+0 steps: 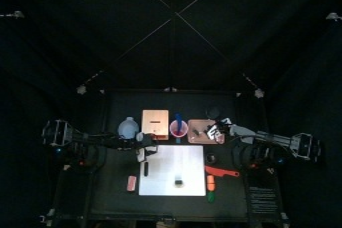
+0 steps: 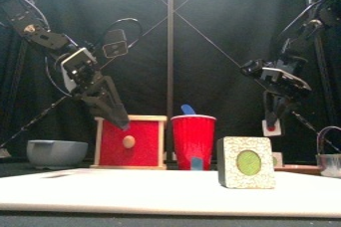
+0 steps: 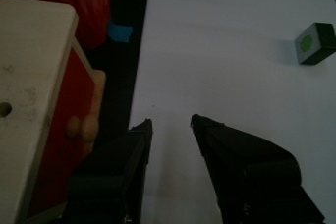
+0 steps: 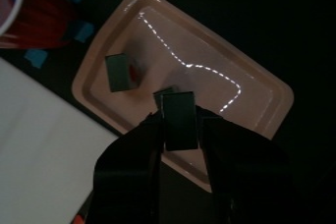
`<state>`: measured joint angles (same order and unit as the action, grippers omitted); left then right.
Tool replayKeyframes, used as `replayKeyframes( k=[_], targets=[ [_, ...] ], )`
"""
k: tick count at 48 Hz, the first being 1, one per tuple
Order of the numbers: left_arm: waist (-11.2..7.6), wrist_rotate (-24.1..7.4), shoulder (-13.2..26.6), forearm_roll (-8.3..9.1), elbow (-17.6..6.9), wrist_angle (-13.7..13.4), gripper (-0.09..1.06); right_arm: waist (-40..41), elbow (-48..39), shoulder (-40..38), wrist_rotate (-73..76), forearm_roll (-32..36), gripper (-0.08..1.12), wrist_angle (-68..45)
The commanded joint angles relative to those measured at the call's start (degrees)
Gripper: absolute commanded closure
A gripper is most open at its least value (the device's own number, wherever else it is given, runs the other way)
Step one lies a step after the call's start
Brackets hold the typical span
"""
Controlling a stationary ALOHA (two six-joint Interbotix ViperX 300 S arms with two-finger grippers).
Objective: Place sushi on board then cut the sushi with the knife then place the pieces on the plate
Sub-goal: Place the 4 sushi pieces on the plate
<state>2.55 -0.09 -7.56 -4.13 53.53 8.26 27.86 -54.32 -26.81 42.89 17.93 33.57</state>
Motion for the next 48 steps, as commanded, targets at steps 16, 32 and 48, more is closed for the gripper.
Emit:
replayKeyframes(
  k=[16,32,48],
  targets=[
    [0.18,-0.2,-0.5,0.00,-1.2,0.4,0.19,4.7,-4.2,4.9,0.1,-0.4,0.33,-9.0],
    [-0.26,-0.1,-0.5,-0.18,-1.1,0.3,0.19,4.7,-1.7,4.9,-0.1,0.2,0.23,-6.6],
    [-0.26,0.0,-0.5,-0.18,-1.2,0.4,0.19,-12.7,5.1,1.9,0.3,-0.1,0.23,-5.4]
  ],
)
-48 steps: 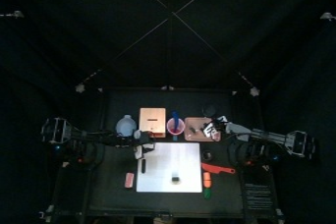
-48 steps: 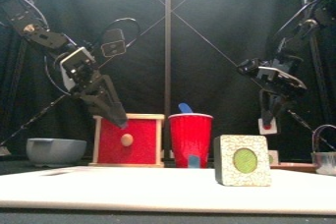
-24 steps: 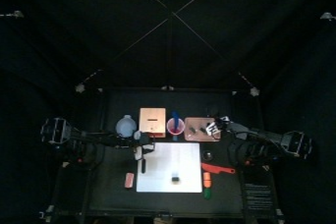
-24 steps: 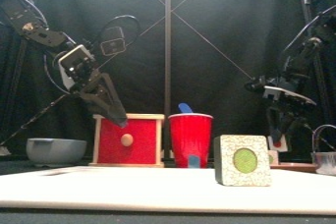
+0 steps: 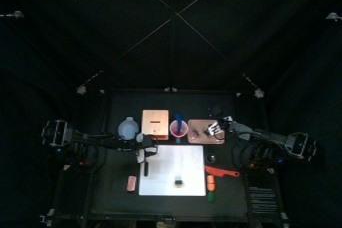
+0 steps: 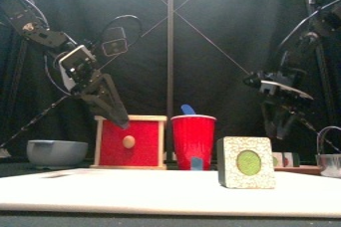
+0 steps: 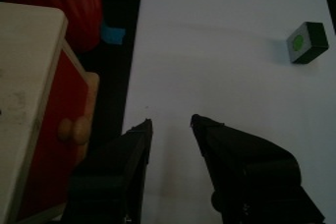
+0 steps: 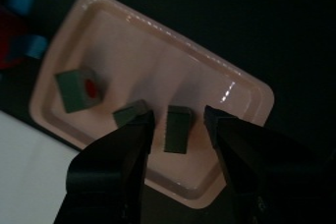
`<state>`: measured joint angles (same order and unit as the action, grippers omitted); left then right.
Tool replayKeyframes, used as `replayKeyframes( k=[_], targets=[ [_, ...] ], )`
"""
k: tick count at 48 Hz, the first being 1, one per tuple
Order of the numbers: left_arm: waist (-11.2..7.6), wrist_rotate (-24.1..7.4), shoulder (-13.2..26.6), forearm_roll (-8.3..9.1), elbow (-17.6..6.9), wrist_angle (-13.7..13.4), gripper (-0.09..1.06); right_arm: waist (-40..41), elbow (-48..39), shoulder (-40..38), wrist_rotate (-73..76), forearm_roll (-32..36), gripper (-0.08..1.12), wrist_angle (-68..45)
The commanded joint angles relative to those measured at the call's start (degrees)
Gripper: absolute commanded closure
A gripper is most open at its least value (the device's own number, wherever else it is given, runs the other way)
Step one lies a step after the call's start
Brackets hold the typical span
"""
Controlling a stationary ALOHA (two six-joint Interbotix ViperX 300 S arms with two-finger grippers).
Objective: Place sushi on board then cut the sushi with the knife then place the pieces on the plate
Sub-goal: Place the 4 sushi pieces on the plate
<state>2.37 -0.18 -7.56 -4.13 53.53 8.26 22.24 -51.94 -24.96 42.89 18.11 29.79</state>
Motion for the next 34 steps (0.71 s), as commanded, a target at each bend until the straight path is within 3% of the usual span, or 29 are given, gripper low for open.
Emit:
replayKeyframes(
  k=[1,16,34],
  targets=[
    [-0.09,0.1,-0.5,-0.18,-1.1,0.4,0.19,-8.5,3.0,0.4,0.3,-0.4,0.23,-2.2],
    [-0.18,0.0,-0.4,-0.18,-1.0,0.4,0.19,-30.1,9.2,9.1,0.4,-1.8,0.23,-14.9],
    [-0.53,0.1,-0.2,-0.18,-0.6,0.4,0.19,-38.0,18.7,23.3,0.1,-6.5,0.23,-17.1]
  ],
)
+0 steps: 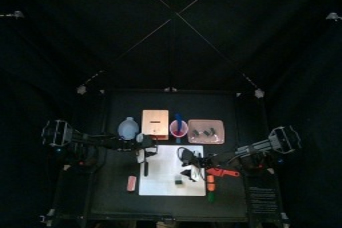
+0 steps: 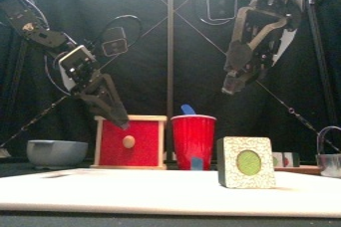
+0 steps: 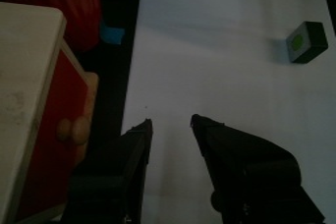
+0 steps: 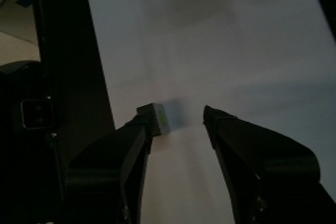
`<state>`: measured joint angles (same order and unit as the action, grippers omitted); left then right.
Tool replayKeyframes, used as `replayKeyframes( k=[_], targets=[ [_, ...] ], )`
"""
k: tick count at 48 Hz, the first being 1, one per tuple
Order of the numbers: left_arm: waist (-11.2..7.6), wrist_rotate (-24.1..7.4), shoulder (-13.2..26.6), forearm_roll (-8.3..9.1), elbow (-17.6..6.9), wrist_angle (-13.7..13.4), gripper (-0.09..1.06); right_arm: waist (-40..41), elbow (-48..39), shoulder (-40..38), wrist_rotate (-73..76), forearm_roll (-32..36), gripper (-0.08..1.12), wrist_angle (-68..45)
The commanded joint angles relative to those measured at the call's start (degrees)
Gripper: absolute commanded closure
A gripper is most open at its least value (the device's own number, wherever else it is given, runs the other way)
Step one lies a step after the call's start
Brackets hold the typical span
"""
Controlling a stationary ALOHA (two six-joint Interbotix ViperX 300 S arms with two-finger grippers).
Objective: Place sushi on board then cut the sushi with the knife then place the pieces on the plate
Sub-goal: Place the 4 sushi pieces on the plate
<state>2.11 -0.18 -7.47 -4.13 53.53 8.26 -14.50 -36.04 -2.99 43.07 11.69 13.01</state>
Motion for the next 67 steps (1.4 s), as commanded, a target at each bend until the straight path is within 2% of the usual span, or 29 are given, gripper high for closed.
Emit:
replayKeyframes(
  k=[1,53,58,67],
  targets=[
    [-0.26,0.1,-0.4,-0.18,-0.6,0.4,0.19,-1.4,3.1,1.7,-0.1,-0.2,0.23,-0.3],
    [-0.53,0.2,-0.3,-0.18,-0.6,0.3,0.19,-3.8,5.5,11.6,-0.1,-1.8,0.24,1.0],
    [-0.53,0.2,-0.3,-0.18,-0.6,0.3,0.19,-3.7,5.4,11.8,-0.4,-1.7,0.28,1.7],
    [-0.53,0.2,-0.3,-0.18,-0.7,0.4,0.19,-2.8,4.7,9.5,-0.4,-0.9,0.44,4.7]
  ],
)
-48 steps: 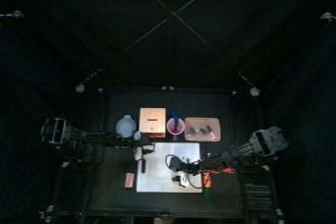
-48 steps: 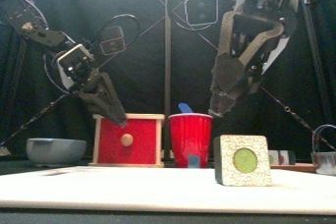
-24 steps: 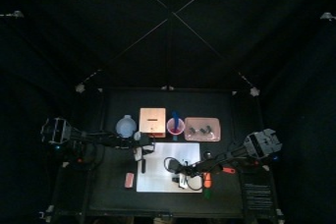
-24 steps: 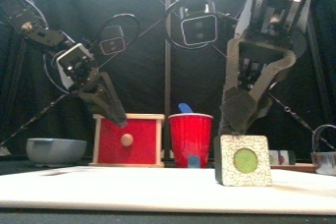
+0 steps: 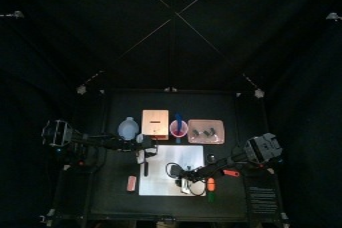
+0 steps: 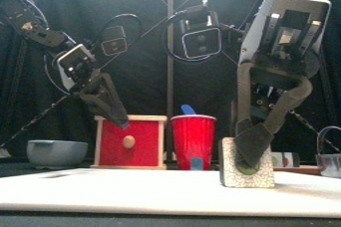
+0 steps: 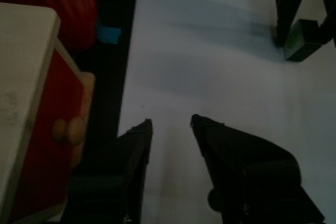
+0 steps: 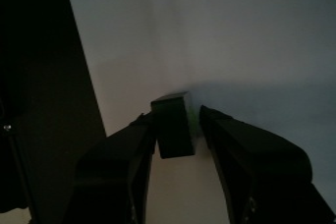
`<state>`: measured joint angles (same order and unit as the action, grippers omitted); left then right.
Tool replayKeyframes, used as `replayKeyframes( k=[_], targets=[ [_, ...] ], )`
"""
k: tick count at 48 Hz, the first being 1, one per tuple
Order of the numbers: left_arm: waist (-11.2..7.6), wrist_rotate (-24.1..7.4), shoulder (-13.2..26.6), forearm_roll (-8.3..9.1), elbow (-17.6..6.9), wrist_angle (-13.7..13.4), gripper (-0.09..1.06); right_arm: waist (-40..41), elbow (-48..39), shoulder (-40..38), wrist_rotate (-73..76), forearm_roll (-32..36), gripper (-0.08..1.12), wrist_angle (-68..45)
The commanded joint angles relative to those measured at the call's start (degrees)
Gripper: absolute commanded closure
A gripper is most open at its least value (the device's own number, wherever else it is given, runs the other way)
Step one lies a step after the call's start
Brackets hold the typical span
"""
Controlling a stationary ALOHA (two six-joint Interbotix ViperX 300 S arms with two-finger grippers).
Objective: Place sushi on board then cut the sushi with the knife then place the pieces on the plate
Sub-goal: Place the 4 sushi pieces on the plate
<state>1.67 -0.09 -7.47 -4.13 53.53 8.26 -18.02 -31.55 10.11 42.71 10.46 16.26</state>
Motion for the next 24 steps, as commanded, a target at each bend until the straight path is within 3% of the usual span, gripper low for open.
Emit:
replayKeyframes(
  k=[1,13,24],
  targets=[
    [-0.09,0.1,-0.3,-0.18,-0.7,0.4,0.19,1.1,0.0,-4.1,0.0,0.4,0.45,2.1],
    [-0.09,0.0,-0.3,-0.18,-0.6,0.4,0.19,8.3,-5.9,-15.8,0.4,3.4,0.47,12.9],
    [-0.09,-0.1,-0.2,-0.18,-0.9,0.4,0.19,23.7,-11.8,-26.2,0.3,7.2,0.47,18.0]
  ],
)
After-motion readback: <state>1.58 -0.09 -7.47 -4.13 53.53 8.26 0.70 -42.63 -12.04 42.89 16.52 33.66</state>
